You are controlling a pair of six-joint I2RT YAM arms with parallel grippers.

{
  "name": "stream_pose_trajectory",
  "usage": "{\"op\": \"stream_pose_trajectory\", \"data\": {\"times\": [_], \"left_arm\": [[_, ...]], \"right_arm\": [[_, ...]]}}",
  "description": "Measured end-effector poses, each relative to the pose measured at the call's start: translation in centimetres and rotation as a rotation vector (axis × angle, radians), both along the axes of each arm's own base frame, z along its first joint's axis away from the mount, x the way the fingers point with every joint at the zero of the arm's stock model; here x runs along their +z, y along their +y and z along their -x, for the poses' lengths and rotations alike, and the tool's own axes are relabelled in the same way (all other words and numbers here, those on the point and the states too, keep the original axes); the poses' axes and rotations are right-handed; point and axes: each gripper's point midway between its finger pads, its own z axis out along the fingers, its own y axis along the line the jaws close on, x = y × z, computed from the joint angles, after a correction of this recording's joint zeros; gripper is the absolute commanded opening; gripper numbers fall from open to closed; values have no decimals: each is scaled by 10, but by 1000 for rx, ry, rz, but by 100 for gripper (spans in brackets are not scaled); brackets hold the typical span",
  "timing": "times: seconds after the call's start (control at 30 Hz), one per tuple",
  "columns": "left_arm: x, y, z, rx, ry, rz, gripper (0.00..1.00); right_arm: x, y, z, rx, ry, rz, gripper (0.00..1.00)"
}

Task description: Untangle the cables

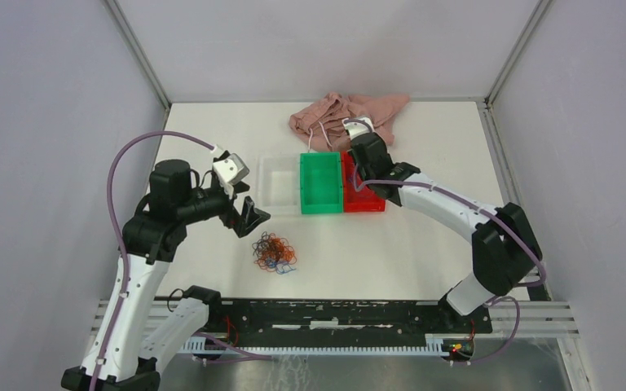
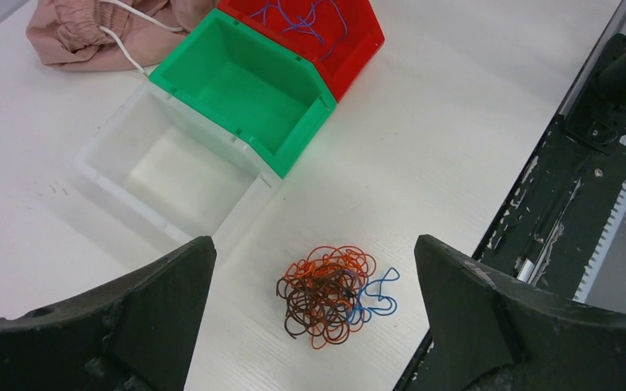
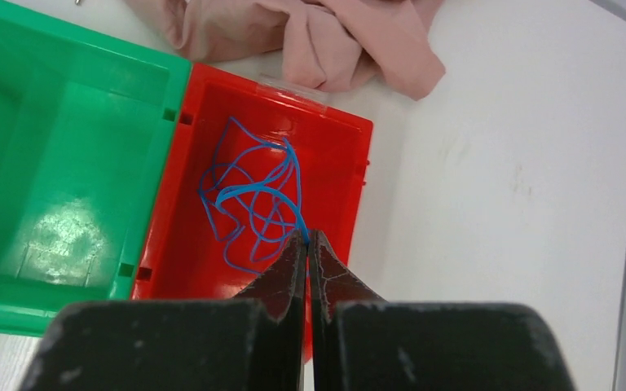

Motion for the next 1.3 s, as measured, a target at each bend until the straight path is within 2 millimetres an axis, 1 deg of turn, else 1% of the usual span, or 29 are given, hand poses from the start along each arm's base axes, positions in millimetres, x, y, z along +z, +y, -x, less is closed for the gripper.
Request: {"op": "stream_pose_trajectory", "data": {"times": [0.13, 0.27, 0.33, 0.43, 0.53, 0.57, 0.6, 0.67, 0.7, 0.8, 0.83, 0.9, 0.97, 1.0, 1.03, 1.07, 1.17, 1.2, 1.3], "left_arm": [[2, 1, 0, 4, -9, 0, 99], [5, 1, 3, 5, -24, 3, 99], [6, 2, 3, 6, -30, 4, 99], [6, 2, 4, 7, -32, 4, 99], [6, 2, 4, 7, -32, 4, 99], [6, 2, 4, 7, -32, 4, 99], [6, 2, 3, 7, -31, 3, 99], [5, 2, 3, 7, -29, 3, 99], [5, 2, 3, 7, -29, 3, 99], [6, 2, 3, 7, -30, 3, 99], [6, 2, 3, 6, -30, 3, 99], [6, 1, 4, 1, -32, 3, 99], [5, 1, 3, -4, -34, -1, 99], [5, 1, 3, -6, -34, -3, 99], [4, 1, 2, -6, -32, -5, 99], [3, 1, 1, -6, -29, -6, 99], [1, 1, -1, -6, -20, -12, 99], [-1, 1, -2, -6, -14, -14, 99], [-3, 0, -3, -6, -7, -15, 99]], "right_arm": [[-23, 14, -9, 22, 55, 4, 1], [-50, 22, -15, 23, 108, 8, 1], [-64, 22, -14, 17, 142, 10, 1], [-85, 16, -13, -8, 195, 17, 1], [-97, 10, -12, -30, 232, 17, 2], [-99, 9, -11, -31, 240, 14, 5], [-101, 8, -11, -33, 248, 13, 12], [-101, 8, -10, -36, 257, 5, 30], [-100, 9, -10, -33, 260, -2, 36], [-96, 15, -11, -19, 261, -28, 53], [-93, 16, -10, -15, 266, -39, 56], [-85, 19, -8, 0, 276, -62, 59], [-67, 25, -8, 19, 268, -93, 61], [-57, 28, -10, 26, 255, -110, 62], [-40, 32, -11, 42, 232, -141, 62], [-33, 32, -11, 45, 222, -151, 62], [-1, 37, -8, 75, 181, -208, 59], [7, 38, -6, 85, 170, -226, 57], [23, 46, 1, 123, 164, -285, 57]]}}
